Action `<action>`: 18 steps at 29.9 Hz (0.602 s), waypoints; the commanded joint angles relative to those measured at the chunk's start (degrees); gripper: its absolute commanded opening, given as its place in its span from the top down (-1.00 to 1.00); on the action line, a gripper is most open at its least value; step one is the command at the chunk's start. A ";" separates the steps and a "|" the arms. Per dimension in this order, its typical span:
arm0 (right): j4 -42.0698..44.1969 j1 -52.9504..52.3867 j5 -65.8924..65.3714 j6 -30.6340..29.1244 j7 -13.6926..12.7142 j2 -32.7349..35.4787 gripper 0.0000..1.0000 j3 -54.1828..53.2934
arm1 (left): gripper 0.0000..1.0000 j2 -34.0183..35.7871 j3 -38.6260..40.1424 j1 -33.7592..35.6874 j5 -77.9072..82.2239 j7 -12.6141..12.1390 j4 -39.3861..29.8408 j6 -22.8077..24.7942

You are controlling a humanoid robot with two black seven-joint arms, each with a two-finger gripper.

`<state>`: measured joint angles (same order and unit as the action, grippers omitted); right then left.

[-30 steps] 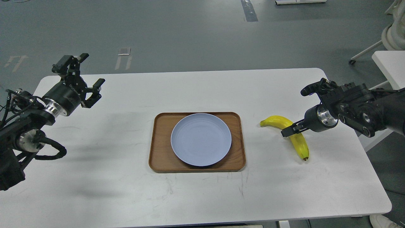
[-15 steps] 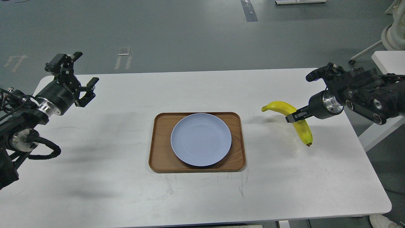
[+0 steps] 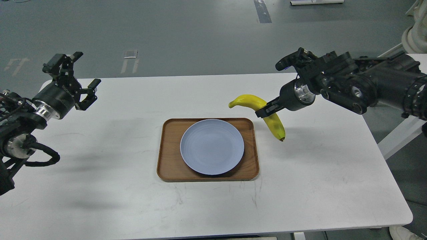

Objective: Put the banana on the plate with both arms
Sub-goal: 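Lift the banana with the right gripper and carry it over the plate, then lower the banana onto the plate, release, and raise the right gripper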

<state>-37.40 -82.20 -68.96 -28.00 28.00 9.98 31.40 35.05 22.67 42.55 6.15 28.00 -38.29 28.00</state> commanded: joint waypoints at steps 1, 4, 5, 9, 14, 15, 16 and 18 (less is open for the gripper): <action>1.27 0.19 0.32 0.00 0.00 -4.26 0.72 0.24 | -0.96 0.02 0.00 -0.01 0.00 0.00 -0.12 0.00; 1.71 0.90 2.42 0.00 0.00 -7.51 0.72 0.42 | -0.96 0.02 0.00 0.07 0.00 0.00 -0.21 0.00; 1.72 0.99 3.13 0.00 0.00 -8.05 0.72 0.42 | -0.96 0.02 0.00 0.07 0.00 0.00 -0.21 0.00; 3.64 1.69 5.59 0.00 0.00 -9.98 0.65 1.29 | -0.96 0.11 0.00 -0.01 0.00 0.00 -0.21 0.00; 5.05 2.57 5.77 0.00 0.00 -9.98 0.41 1.65 | -0.96 0.11 0.00 0.07 -0.08 0.00 -0.21 0.00; 5.75 2.83 5.77 0.00 0.00 -9.98 0.34 1.74 | -0.96 0.11 0.09 0.07 -0.08 0.00 -0.21 0.00; 6.02 3.09 5.77 0.00 0.00 -9.98 0.22 1.74 | -0.96 0.11 0.09 0.07 -0.08 0.00 -0.21 0.00; 6.02 3.27 5.86 0.00 0.00 -9.98 0.03 1.74 | -0.96 0.11 0.09 0.07 -0.08 0.00 -0.21 0.00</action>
<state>-31.75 -79.31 -63.21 -28.00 27.99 0.01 33.11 35.18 22.71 42.60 6.07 28.00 -38.50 28.00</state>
